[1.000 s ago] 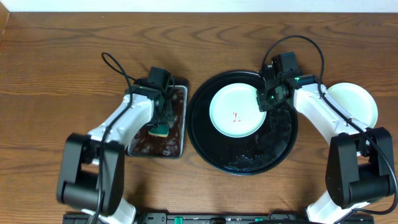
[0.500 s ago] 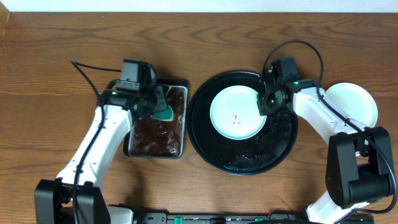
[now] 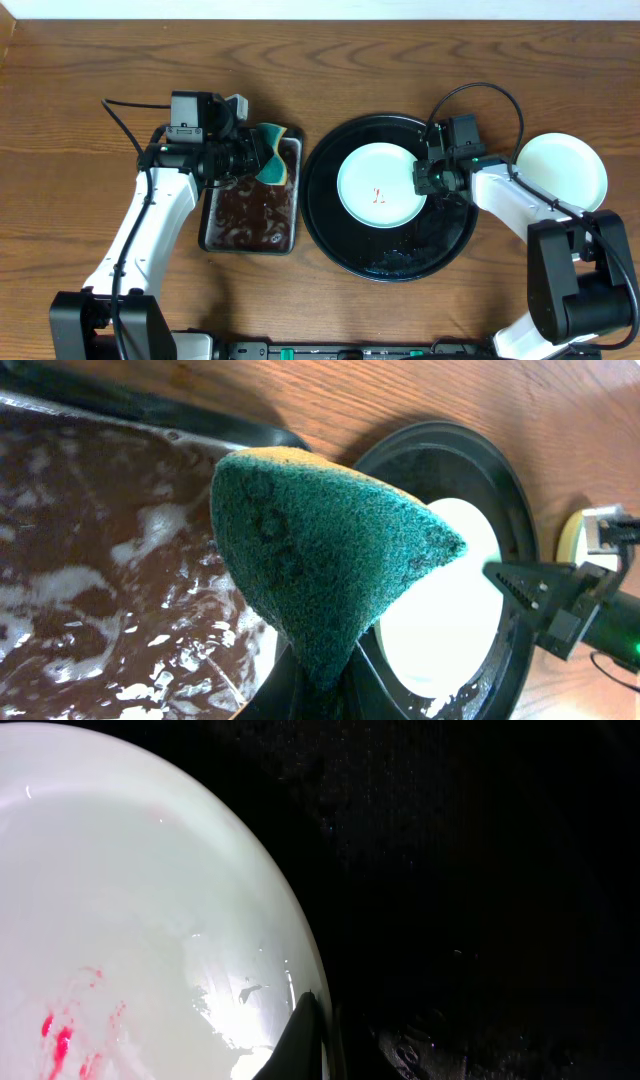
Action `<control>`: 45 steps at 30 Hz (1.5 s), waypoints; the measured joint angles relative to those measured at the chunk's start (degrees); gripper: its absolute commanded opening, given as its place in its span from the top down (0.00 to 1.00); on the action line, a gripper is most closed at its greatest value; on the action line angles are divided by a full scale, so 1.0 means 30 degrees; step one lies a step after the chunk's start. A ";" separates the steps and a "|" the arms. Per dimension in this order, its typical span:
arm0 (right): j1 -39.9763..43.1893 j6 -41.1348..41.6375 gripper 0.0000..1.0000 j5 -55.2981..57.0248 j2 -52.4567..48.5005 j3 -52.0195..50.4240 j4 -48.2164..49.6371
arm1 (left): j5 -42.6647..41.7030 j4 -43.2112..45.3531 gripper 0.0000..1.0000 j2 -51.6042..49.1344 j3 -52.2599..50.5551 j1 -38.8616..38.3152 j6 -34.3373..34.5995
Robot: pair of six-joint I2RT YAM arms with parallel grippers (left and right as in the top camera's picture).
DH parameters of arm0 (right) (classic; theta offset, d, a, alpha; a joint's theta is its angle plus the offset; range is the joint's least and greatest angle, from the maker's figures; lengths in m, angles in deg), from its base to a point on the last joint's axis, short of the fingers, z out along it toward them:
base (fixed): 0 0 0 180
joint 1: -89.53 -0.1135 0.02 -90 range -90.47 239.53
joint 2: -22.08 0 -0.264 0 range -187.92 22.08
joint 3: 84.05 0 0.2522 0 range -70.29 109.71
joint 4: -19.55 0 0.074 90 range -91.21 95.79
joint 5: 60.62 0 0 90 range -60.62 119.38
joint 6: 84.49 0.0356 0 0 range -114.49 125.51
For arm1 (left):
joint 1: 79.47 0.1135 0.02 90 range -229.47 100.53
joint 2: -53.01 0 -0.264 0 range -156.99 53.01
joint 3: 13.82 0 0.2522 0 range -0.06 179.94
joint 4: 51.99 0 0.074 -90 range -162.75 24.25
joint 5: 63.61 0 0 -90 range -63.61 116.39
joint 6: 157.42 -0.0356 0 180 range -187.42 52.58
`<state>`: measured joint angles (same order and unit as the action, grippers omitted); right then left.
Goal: Clean dirty plates on tray and stack at the side
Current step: 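Lift the sponge out of the basin with the left gripper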
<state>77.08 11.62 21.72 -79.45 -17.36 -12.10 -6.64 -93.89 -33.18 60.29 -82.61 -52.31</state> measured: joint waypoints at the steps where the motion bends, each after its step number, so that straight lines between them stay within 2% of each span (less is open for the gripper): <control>1: 0.0000 0.0000 0.99 -0.0007 0.0022 -0.0044 0.0058 | -0.0102 0.0073 0.93 0.0000 0.0000 0.0007 -0.0211; 6: 0.0007 0.0007 0.99 -0.0015 0.0029 -0.0080 0.0160 | -0.0605 0.1035 0.93 0.0000 0.0000 0.0015 -0.1545; 14: 0.0007 0.0007 0.99 -0.0044 0.0029 -0.0117 0.0233 | -0.1756 0.3009 0.93 0.0000 0.0000 0.0255 -0.2229; 21: 0.0007 0.0007 0.99 -0.0073 0.0029 -0.0146 0.0291 | -0.5122 0.4707 0.93 0.0000 0.0000 0.1836 -0.2914; 31: 0.0007 0.0007 0.99 -0.0087 0.0029 -0.0182 0.0423 | -0.9522 0.4838 0.93 0.0000 0.0000 0.3708 -0.3067; 45: 0.0007 0.0007 0.99 -0.0095 0.0029 -0.0182 0.0430 | -1.0462 0.4838 0.93 0.0000 0.0000 0.4044 -0.3067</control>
<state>77.11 11.64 21.43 -79.36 -17.91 -10.81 -38.03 -79.38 -33.18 60.29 -70.48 -61.51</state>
